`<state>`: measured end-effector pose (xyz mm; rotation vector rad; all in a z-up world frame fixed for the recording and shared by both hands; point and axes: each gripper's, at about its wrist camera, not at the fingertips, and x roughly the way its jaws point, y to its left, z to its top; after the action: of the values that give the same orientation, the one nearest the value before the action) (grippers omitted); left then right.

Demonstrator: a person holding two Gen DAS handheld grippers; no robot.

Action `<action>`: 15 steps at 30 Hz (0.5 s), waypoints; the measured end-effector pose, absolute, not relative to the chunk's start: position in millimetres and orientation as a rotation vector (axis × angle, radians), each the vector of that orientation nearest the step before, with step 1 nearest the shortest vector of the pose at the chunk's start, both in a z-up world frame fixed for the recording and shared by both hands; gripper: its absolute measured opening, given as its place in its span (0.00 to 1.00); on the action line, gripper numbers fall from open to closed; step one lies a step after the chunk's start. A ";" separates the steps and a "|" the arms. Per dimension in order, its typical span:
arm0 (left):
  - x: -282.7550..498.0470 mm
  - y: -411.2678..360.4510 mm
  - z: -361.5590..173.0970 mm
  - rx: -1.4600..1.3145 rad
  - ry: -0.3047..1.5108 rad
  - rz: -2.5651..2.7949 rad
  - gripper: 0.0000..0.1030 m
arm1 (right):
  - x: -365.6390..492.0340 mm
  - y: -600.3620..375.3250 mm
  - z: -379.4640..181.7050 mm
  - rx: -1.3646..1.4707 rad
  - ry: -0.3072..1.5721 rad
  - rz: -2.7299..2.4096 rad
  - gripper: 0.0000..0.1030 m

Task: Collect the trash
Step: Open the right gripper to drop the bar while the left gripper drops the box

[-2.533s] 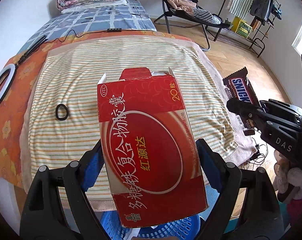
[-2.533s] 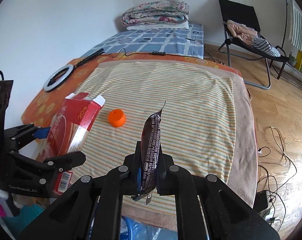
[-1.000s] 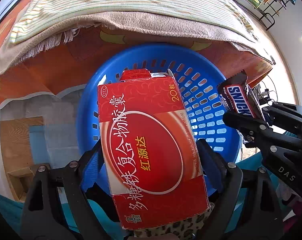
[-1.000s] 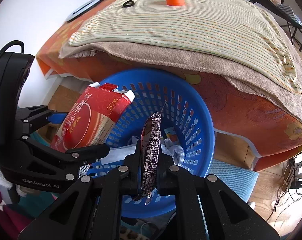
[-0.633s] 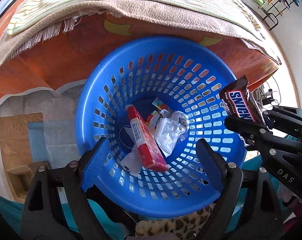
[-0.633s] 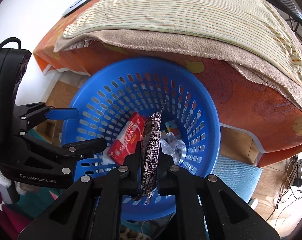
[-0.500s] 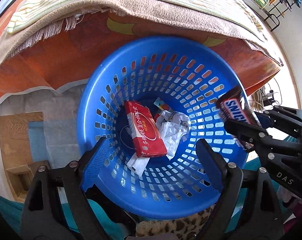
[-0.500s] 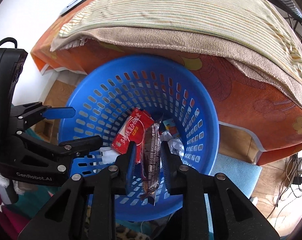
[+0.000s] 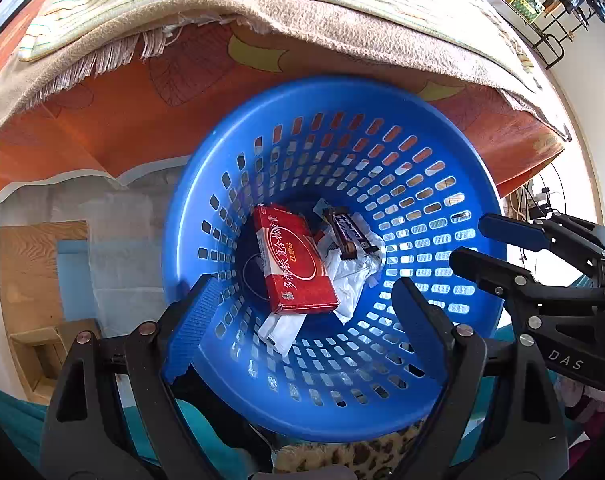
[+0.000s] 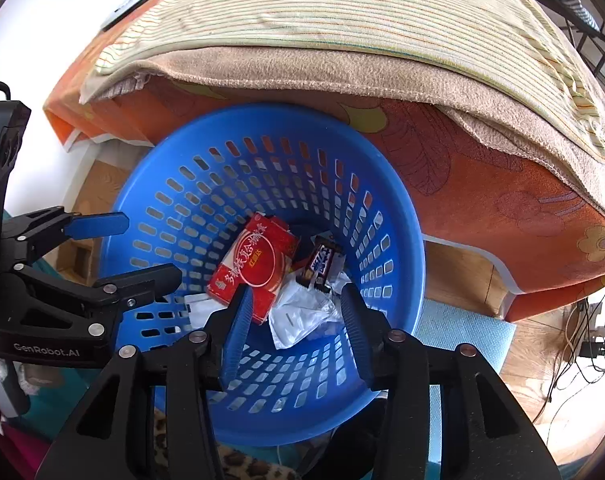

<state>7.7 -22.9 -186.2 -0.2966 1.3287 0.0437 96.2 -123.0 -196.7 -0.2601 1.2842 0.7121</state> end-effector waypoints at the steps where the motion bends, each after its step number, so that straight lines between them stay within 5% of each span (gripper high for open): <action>1: 8.0 -22.2 -185.3 -0.298 1.326 0.045 0.88 | 96.6 -122.9 -195.5 -0.262 1.280 0.706 0.49; 15: 17.1 -5.1 -162.6 -0.306 1.271 0.071 0.88 | 113.0 -123.3 -176.8 -0.273 1.251 0.642 0.54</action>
<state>17.1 -5.1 -162.6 -0.3056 1.2709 0.0707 113.0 -123.3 -176.8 -0.2735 1.2512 0.6419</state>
